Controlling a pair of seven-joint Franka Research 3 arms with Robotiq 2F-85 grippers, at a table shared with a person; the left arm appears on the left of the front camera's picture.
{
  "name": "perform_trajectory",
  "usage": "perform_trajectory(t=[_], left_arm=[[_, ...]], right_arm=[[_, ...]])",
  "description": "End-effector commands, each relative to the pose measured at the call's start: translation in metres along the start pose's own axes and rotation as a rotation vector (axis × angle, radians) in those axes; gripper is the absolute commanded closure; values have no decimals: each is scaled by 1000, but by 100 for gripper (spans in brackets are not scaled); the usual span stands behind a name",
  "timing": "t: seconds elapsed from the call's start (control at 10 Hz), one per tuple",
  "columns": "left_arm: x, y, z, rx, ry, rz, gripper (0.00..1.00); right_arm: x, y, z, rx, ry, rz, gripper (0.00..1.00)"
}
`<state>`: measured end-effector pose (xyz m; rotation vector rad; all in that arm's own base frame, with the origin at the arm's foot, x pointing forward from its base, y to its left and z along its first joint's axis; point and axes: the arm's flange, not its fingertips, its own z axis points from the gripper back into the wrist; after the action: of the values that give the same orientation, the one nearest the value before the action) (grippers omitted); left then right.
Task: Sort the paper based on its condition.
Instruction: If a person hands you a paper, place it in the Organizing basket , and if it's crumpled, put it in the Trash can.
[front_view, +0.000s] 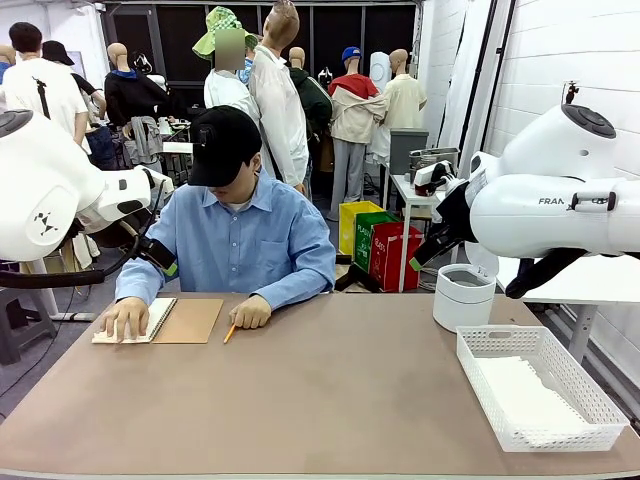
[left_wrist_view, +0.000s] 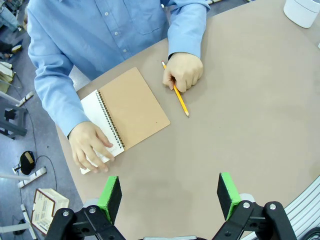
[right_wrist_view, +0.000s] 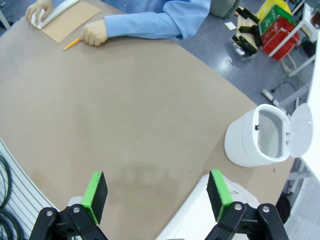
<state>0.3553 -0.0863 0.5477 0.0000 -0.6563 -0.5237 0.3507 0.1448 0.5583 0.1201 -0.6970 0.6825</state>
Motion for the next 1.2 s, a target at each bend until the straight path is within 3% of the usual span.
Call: perform_trajectory(t=[0.0,1.1], left_arm=[[0,1,-1,-1,2,1,0],[0,1,-1,-1,2,1,0]], right_arm=[[0,-2,1,1,-2,-4,0],[0,-2,1,1,-2,-4,0]])
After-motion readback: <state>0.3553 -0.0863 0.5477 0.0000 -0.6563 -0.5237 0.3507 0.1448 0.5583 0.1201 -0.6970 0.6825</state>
